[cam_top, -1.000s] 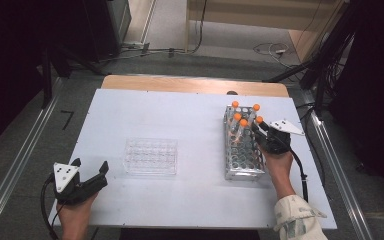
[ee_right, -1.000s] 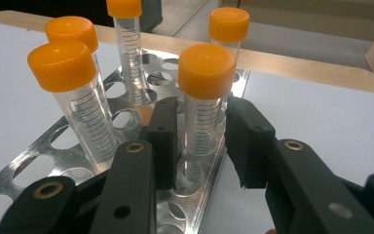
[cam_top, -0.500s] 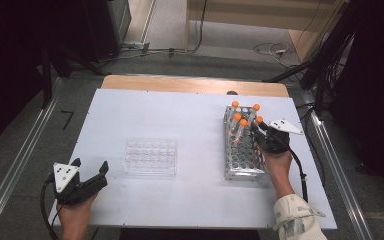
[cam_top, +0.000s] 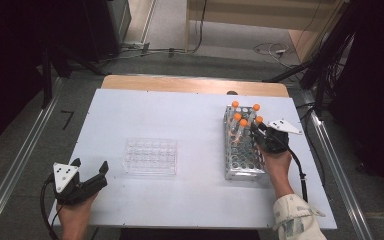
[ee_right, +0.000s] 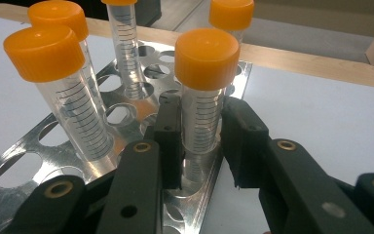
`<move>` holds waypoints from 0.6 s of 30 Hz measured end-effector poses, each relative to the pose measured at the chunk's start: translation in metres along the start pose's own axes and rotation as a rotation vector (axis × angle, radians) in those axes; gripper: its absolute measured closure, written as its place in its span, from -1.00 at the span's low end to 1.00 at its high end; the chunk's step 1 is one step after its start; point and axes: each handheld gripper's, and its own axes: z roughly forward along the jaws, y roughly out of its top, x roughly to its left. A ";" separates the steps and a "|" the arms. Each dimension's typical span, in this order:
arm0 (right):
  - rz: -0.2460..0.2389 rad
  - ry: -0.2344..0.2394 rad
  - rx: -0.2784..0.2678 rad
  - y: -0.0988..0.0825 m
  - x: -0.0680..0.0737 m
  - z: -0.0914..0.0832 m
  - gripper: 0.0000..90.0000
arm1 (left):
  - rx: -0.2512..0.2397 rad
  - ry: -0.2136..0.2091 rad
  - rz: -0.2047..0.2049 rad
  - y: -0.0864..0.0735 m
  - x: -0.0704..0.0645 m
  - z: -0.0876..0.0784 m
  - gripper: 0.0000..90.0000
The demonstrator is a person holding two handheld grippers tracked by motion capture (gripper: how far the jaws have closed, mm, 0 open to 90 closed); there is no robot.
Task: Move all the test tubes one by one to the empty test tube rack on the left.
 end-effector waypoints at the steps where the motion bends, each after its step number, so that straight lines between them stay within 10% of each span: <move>1: 0.000 -0.001 -0.001 0.000 0.000 0.000 0.53 | 0.001 0.001 0.000 0.000 0.000 0.000 -0.67; 18: 0.016 0.001 -0.040 0.003 -0.001 -0.005 0.59 | 0.000 0.001 -0.001 0.000 0.000 0.000 -0.67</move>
